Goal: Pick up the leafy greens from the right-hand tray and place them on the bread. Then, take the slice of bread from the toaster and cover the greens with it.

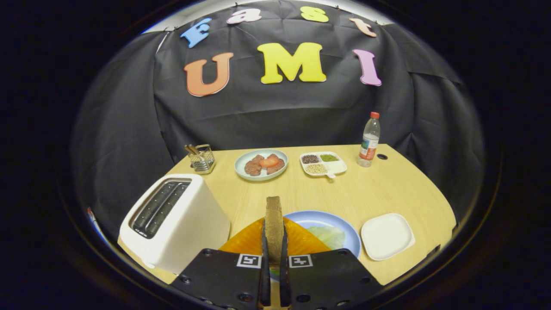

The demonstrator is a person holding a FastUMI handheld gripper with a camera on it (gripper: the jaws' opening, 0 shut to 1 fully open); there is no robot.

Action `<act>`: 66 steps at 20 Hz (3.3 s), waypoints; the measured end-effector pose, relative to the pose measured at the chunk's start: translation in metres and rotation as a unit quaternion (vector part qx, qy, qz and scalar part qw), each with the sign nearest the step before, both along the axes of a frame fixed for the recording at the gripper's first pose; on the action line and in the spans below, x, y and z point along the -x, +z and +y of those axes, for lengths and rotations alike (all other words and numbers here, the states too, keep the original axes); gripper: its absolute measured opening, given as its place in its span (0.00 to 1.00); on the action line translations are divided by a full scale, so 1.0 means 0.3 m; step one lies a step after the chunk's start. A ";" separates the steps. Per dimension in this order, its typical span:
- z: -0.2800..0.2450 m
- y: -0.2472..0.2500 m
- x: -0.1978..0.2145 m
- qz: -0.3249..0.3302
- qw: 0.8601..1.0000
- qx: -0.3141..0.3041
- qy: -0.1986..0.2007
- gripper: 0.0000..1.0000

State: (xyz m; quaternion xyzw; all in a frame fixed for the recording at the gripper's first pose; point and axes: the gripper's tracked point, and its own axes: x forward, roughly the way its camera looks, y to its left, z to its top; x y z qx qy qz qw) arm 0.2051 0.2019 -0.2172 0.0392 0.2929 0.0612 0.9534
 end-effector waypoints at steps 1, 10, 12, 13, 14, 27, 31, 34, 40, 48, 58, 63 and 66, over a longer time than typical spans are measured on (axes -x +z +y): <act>-0.010 -0.021 -0.006 0.007 1.000 -0.002 -0.002 0.08; -0.148 -0.107 -0.044 0.017 1.000 -0.001 -0.017 0.09; -0.174 -0.133 -0.054 0.019 1.000 0.004 -0.017 0.09; -0.184 -0.147 -0.055 0.021 1.000 0.005 -0.017 0.09; -0.192 -0.161 -0.057 0.025 1.000 0.006 -0.016 0.09; -0.283 -0.279 -0.067 0.045 0.999 0.024 -0.016 0.34; -0.292 -0.272 -0.046 0.045 0.998 0.037 -0.022 0.73; -0.303 -0.245 -0.031 0.040 0.998 0.049 -0.029 0.98; -0.296 -0.169 0.007 0.028 0.998 0.053 -0.029 0.98; -0.306 0.045 0.101 -0.031 0.998 0.055 -0.028 0.98; -0.393 0.349 0.298 -0.138 0.988 0.059 -0.032 0.95; -0.384 0.466 0.372 -0.203 0.979 0.017 -0.015 0.95; -0.440 0.482 0.419 -0.223 0.974 0.009 -0.029 0.96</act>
